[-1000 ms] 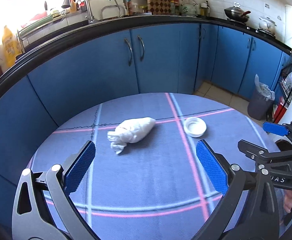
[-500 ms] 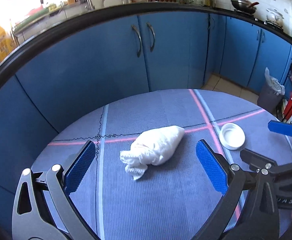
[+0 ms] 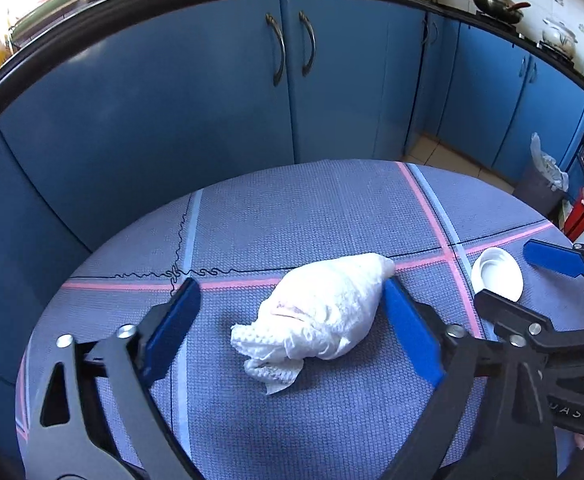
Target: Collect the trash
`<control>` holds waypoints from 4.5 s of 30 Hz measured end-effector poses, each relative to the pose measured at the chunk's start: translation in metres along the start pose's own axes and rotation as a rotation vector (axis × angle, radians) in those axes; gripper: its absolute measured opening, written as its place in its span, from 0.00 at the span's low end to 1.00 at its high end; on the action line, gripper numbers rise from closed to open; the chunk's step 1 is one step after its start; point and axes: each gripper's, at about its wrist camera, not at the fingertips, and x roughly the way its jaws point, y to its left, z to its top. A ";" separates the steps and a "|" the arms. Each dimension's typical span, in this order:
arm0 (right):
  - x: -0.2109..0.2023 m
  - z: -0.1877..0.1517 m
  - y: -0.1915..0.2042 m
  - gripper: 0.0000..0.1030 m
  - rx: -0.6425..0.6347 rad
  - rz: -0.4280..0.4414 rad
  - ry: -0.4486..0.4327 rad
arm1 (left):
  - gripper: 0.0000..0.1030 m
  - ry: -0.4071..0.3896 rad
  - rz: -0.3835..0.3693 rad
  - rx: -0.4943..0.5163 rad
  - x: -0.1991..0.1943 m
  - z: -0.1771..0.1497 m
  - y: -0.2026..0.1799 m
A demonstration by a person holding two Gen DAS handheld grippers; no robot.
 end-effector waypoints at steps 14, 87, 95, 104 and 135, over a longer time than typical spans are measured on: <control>-0.014 -0.015 -0.001 0.37 -0.016 0.023 0.011 | 0.34 0.009 -0.041 -0.030 -0.023 -0.014 -0.005; -0.231 -0.189 -0.194 0.38 0.274 -0.224 -0.163 | 0.36 -0.038 -0.290 0.293 -0.199 -0.042 -0.323; -0.210 -0.190 -0.215 0.38 0.311 -0.233 -0.134 | 0.80 -0.077 -0.316 0.311 -0.190 -0.023 -0.347; -0.194 -0.192 -0.217 0.75 0.325 -0.242 -0.124 | 0.80 -0.045 -0.306 0.286 -0.169 -0.016 -0.337; -0.202 -0.205 -0.212 0.86 0.364 -0.249 -0.112 | 0.97 -0.026 -0.328 0.261 -0.178 -0.028 -0.318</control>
